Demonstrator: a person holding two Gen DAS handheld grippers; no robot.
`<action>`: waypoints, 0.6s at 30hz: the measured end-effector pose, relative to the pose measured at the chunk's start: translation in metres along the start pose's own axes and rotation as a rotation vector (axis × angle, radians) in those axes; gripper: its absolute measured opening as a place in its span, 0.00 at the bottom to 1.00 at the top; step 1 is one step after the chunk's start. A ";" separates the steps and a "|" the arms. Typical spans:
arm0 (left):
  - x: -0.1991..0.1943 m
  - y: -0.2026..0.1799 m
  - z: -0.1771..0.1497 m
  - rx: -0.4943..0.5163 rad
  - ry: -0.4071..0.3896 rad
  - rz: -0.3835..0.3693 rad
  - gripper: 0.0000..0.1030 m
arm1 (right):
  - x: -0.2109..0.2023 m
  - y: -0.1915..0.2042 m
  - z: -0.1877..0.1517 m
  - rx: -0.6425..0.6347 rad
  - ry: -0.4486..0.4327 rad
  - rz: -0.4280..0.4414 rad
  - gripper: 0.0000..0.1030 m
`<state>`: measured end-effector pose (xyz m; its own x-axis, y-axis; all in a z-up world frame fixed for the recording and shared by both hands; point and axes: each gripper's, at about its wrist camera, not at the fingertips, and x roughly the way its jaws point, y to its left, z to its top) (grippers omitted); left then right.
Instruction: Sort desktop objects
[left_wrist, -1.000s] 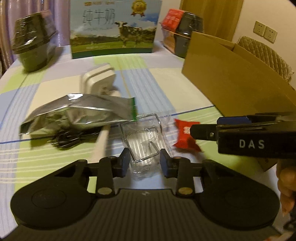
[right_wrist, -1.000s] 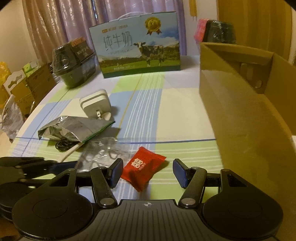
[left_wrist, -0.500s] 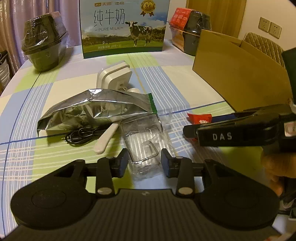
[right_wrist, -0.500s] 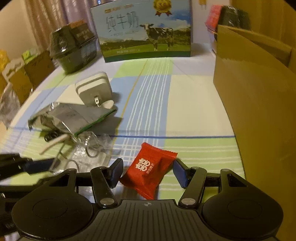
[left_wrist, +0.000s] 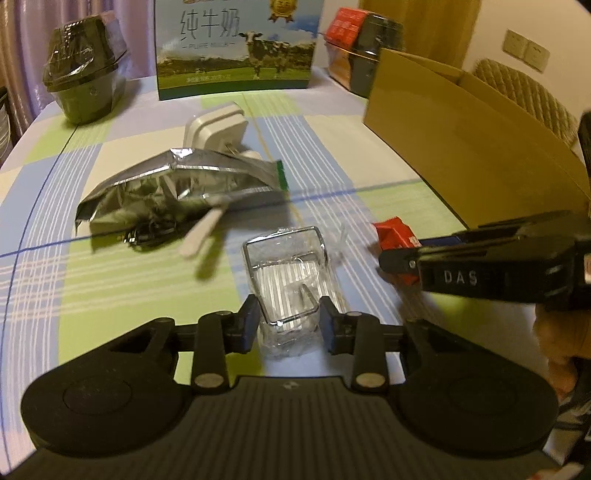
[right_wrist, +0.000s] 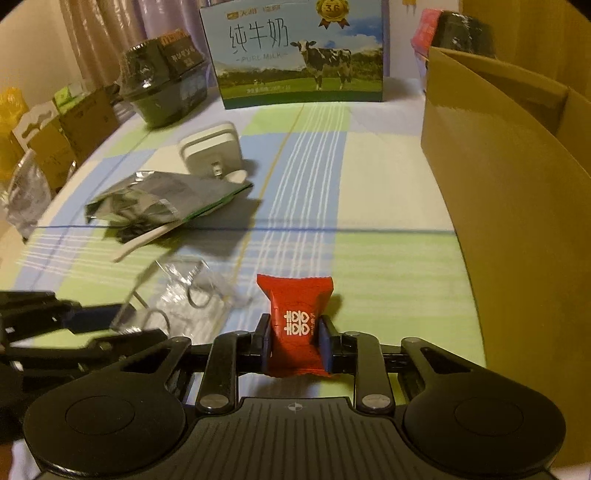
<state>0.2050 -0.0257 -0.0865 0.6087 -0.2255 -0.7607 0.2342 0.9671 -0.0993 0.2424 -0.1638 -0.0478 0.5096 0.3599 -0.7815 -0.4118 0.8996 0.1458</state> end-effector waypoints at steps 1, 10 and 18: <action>-0.005 -0.002 -0.003 0.012 -0.001 0.005 0.28 | -0.007 0.004 -0.005 0.008 -0.004 0.009 0.22; -0.057 -0.018 -0.059 0.050 -0.011 0.053 0.28 | -0.061 0.036 -0.086 0.012 -0.058 -0.024 0.22; -0.073 -0.018 -0.085 0.010 -0.061 0.081 0.40 | -0.075 0.050 -0.115 -0.101 -0.144 -0.052 0.25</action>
<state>0.0920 -0.0170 -0.0832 0.6707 -0.1531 -0.7258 0.1895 0.9814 -0.0319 0.0964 -0.1740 -0.0515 0.6319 0.3519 -0.6905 -0.4520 0.8911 0.0405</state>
